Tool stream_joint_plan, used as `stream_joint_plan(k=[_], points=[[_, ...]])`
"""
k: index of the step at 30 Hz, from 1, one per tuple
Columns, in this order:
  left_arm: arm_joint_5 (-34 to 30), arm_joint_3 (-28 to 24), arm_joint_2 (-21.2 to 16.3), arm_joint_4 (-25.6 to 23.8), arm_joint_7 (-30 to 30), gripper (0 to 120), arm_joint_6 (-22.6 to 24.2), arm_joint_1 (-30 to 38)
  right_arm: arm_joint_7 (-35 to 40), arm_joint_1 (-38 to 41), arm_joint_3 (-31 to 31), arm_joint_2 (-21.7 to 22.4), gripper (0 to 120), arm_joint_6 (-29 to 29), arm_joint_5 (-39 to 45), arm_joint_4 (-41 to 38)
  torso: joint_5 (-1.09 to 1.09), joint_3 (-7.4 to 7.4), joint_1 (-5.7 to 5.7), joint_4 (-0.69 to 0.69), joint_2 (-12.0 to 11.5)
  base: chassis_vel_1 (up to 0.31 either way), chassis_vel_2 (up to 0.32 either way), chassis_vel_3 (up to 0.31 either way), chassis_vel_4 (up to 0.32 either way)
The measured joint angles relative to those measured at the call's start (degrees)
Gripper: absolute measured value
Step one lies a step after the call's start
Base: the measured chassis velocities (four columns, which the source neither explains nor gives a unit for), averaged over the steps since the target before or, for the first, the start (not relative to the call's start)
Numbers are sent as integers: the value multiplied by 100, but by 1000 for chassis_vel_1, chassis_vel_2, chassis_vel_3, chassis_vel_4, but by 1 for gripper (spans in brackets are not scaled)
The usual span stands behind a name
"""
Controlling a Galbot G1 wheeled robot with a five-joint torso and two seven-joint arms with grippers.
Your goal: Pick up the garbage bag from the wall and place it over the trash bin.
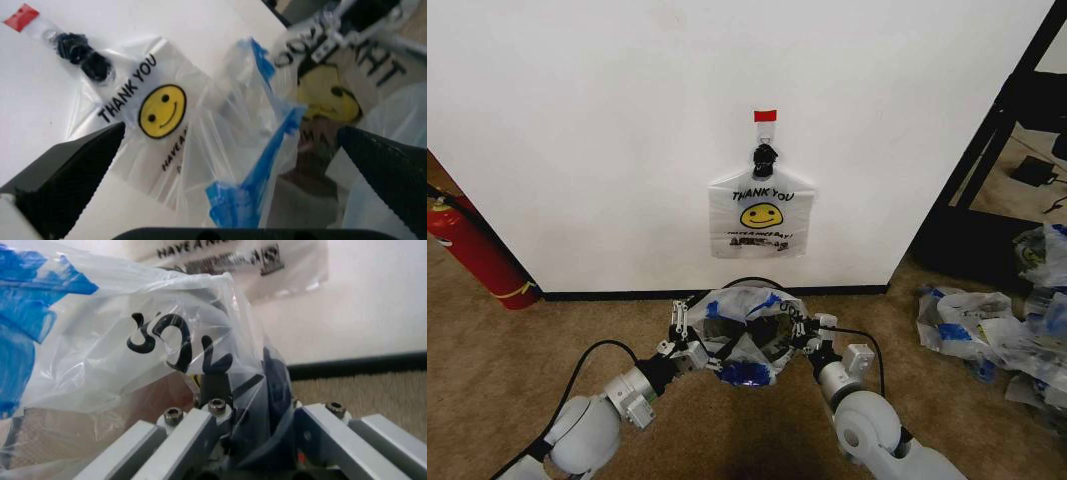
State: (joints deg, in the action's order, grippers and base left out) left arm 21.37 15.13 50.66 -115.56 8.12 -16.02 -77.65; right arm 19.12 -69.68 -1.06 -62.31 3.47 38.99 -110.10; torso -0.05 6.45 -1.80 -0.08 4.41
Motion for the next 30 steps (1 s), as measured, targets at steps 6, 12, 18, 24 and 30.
stream_joint_plan(k=[6, 12, 18, 24, 30], points=[[143, -60, 28, 62, -73, 113, 160, 71, -184, -60, 20, -7, 1, -188, -416, -5, 1, 0, 0, 0, 0, 0, 0, 0, 0], [208, -105, 79, 137, -164, 103, 213, 112, -201, -87, 20, -27, 1, -229, -522, -71, 1, 0, 0, 1, 0, 0, 0, 0, 0], [215, -117, 107, 131, -256, 82, 219, 50, -184, -94, 0, -45, 1, -230, -520, -85, 0, 0, 0, 0, 0, 0, 0, 0, 0], [214, -115, 107, 125, -310, 60, 215, 30, -169, -87, -2, -52, 1, -219, -506, -85, 0, 0, 0, 0, 0, 0, 0, 0, 0], [204, -124, 100, 92, -388, 36, 205, 19, -124, -74, -6, -64, 1, -191, -472, -91, 0, 0, 0, 0, 0, 0, 0, 0, 0]])
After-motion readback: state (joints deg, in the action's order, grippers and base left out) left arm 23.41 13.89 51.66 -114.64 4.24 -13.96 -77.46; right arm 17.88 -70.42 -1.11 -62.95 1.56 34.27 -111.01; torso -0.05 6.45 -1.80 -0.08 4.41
